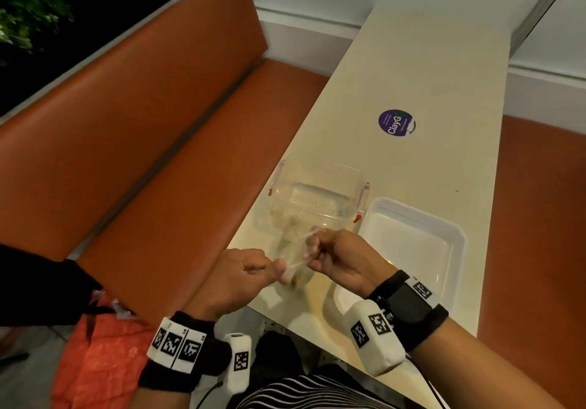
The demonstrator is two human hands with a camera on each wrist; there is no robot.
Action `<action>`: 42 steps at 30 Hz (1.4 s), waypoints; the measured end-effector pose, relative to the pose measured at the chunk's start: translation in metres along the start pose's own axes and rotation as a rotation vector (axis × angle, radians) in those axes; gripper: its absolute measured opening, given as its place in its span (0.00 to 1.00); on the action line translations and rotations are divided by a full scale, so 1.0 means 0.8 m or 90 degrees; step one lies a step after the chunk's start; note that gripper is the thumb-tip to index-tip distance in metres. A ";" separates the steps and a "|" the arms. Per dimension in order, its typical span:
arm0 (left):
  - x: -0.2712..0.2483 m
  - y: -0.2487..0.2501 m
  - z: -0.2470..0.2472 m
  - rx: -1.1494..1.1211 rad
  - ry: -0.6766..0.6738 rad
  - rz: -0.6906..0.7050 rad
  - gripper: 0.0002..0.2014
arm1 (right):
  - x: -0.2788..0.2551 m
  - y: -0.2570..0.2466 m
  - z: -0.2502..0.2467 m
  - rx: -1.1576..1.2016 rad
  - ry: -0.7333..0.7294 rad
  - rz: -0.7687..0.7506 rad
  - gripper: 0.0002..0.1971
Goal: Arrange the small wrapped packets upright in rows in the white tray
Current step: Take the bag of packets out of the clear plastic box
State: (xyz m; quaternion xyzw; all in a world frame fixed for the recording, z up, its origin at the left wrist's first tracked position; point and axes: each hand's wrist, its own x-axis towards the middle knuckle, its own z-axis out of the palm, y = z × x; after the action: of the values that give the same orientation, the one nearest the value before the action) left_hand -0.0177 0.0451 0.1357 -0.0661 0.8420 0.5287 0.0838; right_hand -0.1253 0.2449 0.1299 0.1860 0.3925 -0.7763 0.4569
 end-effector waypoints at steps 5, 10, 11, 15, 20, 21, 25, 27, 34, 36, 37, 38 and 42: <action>0.010 0.007 0.006 -0.095 0.152 -0.163 0.35 | -0.004 0.001 0.008 -0.040 -0.065 -0.012 0.16; 0.023 0.000 0.023 0.099 0.071 -0.165 0.18 | -0.001 0.003 0.021 -0.165 -0.054 -0.033 0.12; 0.026 -0.005 0.027 0.111 0.054 -0.162 0.21 | 0.000 0.003 0.021 -0.194 -0.046 -0.038 0.12; 0.030 -0.025 0.031 0.085 0.072 -0.196 0.22 | 0.002 0.002 0.016 -0.243 -0.010 -0.050 0.14; 0.019 -0.028 0.038 -0.311 0.166 -0.305 0.10 | -0.002 -0.002 -0.003 -0.373 0.076 -0.087 0.18; 0.020 -0.029 0.039 -0.392 0.178 -0.330 0.09 | -0.003 -0.002 -0.007 -0.410 0.082 -0.089 0.18; 0.028 -0.028 0.039 -0.640 0.172 -0.366 0.17 | -0.005 0.003 -0.019 -0.537 0.111 -0.060 0.23; 0.031 -0.020 0.040 -0.780 0.165 -0.371 0.18 | -0.005 0.006 -0.020 -0.576 0.099 -0.063 0.18; 0.035 -0.013 0.038 -0.893 0.160 -0.354 0.10 | 0.007 0.008 -0.017 -0.461 0.140 -0.112 0.06; 0.033 -0.006 0.039 -0.853 0.146 -0.341 0.19 | 0.009 0.005 -0.017 -0.403 0.139 -0.094 0.08; 0.032 -0.003 0.040 -0.821 0.133 -0.330 0.18 | 0.010 0.004 -0.018 -0.374 0.137 -0.076 0.08; 0.031 -0.008 0.041 -0.794 0.118 -0.322 0.14 | 0.012 0.002 -0.019 -0.347 0.133 -0.056 0.08; 0.026 -0.048 0.043 -0.588 0.119 -0.386 0.21 | 0.018 0.005 -0.023 -0.242 0.122 0.000 0.06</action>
State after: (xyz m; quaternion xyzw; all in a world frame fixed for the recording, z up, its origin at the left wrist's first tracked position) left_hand -0.0278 0.0592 0.0823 -0.3816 0.4700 0.7869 0.1196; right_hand -0.1304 0.2504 0.1071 0.1692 0.5733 -0.6671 0.4446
